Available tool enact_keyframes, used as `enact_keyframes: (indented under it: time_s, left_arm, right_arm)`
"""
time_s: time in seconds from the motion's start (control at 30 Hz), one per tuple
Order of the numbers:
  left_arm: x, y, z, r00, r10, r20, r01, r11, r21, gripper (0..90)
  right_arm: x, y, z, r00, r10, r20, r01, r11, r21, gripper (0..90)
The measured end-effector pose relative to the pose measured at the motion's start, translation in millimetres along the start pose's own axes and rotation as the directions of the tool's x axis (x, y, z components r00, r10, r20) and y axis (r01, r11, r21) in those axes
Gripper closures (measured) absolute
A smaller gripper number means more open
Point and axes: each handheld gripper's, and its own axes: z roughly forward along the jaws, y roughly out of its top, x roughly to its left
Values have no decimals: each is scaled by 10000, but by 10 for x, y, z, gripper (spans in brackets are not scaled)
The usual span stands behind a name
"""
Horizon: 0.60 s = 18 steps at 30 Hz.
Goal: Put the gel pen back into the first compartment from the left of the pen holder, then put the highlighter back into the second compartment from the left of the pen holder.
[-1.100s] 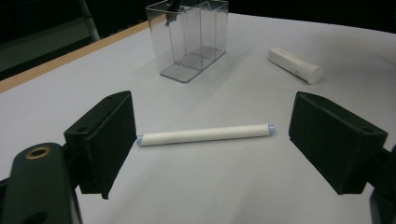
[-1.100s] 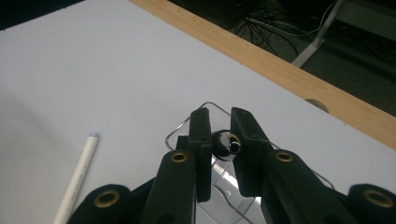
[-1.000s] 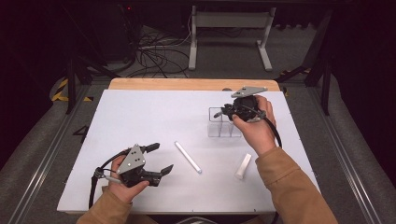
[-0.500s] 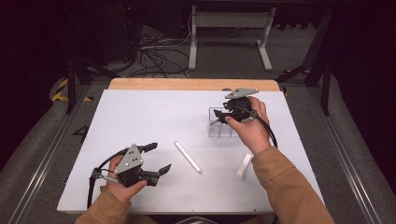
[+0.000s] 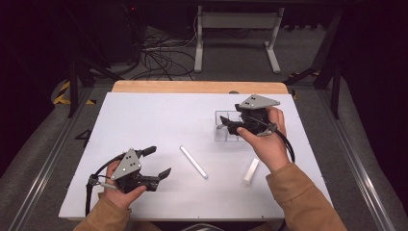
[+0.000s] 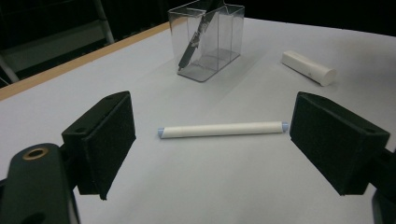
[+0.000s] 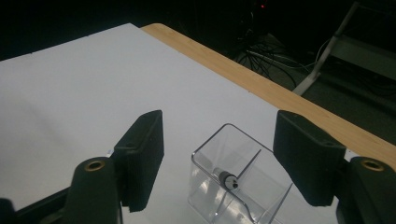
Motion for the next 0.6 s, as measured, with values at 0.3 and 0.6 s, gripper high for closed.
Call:
enact_keyframes:
  time_s: [0.3, 0.6]
  left_arm:
    - [20, -5, -20, 10000, -13, -96, 12, 10000, -33, 150]
    - [31, 5, -42, 9998, -77, -155, 76, 10000, -45, 144]
  right_arm:
    - [90, 27, -83, 9997, -79, -213, 72, 9994, -330, 347]
    - [172, 48, -92, 9945, 127, -1043, -190, 9980, -601, 354]
